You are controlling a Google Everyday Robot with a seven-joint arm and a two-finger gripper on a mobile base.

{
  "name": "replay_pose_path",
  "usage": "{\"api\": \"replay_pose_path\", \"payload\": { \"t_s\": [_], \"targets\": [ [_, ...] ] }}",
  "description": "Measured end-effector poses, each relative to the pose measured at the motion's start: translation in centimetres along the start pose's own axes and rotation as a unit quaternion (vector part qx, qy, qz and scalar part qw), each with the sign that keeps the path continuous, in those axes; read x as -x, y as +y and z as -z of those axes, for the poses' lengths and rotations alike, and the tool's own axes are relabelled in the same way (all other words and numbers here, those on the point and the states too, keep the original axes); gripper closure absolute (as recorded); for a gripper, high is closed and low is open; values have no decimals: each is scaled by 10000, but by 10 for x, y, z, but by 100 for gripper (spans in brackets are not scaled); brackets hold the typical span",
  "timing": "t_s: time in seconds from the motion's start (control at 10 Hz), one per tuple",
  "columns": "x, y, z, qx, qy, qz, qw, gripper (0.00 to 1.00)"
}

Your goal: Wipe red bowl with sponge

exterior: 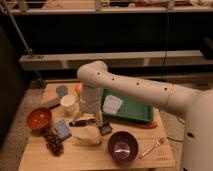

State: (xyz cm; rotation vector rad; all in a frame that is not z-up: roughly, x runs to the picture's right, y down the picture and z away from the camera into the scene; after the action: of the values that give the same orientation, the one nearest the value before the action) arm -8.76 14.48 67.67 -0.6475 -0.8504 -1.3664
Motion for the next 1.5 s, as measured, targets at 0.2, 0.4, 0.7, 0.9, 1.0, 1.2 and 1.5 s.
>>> {"api": "replay_pose_path", "payload": {
  "t_s": [0.2,0.4,0.7,0.9,1.0,1.2,1.5],
  "targets": [
    [-33,-9,5,323,437,68,9985,27],
    [-64,-21,5,432,810,595,9940,27],
    [-76,-62,-8,373,1047,2049,9725,27],
    [-75,-81,-17,205,975,2880,9524,27],
    [-70,-97,-25,194,956,3237,9411,27],
    [-70,-112,-44,283,999,3574,9281,27],
    [-84,-112,-72,490,1198,3641,9223,27]
  ]
}}
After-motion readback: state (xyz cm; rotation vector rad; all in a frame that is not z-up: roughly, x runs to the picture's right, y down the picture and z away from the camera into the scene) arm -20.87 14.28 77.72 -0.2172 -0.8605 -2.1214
